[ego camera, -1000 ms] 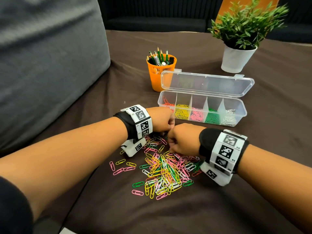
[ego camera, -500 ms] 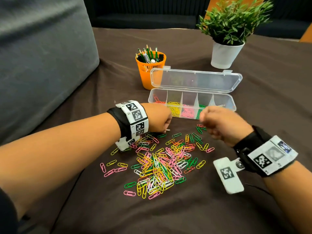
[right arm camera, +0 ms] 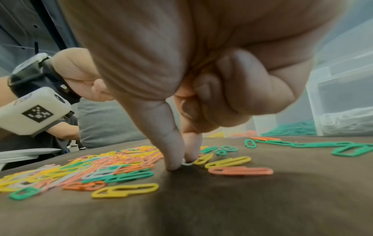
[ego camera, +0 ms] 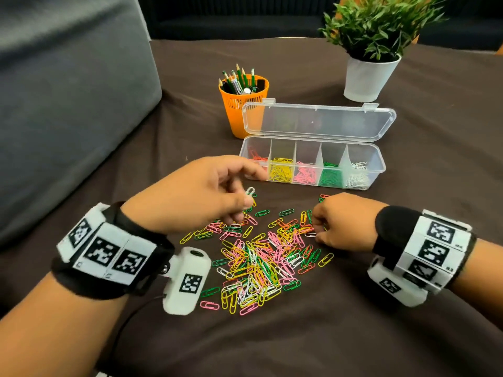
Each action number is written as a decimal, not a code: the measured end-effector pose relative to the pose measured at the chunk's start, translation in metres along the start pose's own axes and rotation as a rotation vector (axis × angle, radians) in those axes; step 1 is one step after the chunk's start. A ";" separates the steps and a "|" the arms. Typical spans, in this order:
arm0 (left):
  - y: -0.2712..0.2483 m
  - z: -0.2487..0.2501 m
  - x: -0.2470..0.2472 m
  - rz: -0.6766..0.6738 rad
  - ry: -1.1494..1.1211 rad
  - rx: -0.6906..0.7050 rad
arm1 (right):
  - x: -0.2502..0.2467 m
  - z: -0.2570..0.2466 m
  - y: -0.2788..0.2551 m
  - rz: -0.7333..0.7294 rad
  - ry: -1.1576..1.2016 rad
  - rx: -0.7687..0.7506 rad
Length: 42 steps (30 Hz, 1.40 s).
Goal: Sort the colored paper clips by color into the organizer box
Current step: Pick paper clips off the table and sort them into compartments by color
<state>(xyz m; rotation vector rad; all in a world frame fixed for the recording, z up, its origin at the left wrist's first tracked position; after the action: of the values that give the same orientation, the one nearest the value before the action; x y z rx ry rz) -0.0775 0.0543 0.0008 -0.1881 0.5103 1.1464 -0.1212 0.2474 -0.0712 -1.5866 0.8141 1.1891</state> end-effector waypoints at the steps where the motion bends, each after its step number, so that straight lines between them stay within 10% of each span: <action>1: -0.005 -0.005 -0.008 0.017 0.052 -0.025 | 0.001 0.001 0.001 -0.008 0.005 0.009; 13: 0.006 -0.071 -0.009 -0.209 0.818 -0.158 | 0.006 0.010 0.009 -0.079 0.160 0.015; 21: 0.023 -0.077 0.006 -0.385 0.958 -0.076 | 0.006 0.039 -0.002 -0.325 0.848 0.087; 24: 0.026 -0.080 0.001 -0.309 0.652 -0.130 | 0.004 0.041 0.000 -0.374 1.437 0.133; 30: 0.009 -0.096 -0.008 0.134 -0.729 -0.463 | -0.013 0.034 0.012 -0.168 1.584 0.121; 42: -0.023 -0.097 -0.018 0.155 -0.646 -0.410 | -0.006 -0.053 0.008 -0.272 1.175 -0.027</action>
<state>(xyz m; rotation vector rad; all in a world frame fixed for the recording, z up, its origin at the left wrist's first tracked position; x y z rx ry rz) -0.0900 -0.0081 -0.0775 -0.1210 -0.2909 1.3739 -0.1136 0.1947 -0.0646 -2.3058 1.2162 -0.0403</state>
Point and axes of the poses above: each hand's wrist, its own y-axis towards the middle knuckle, its own x-axis out of the palm, z = x × y, the point moved 7 cm from there along y, towards the middle knuckle, and after that the axes turned 13 degrees about x, right-handed, at the moved point
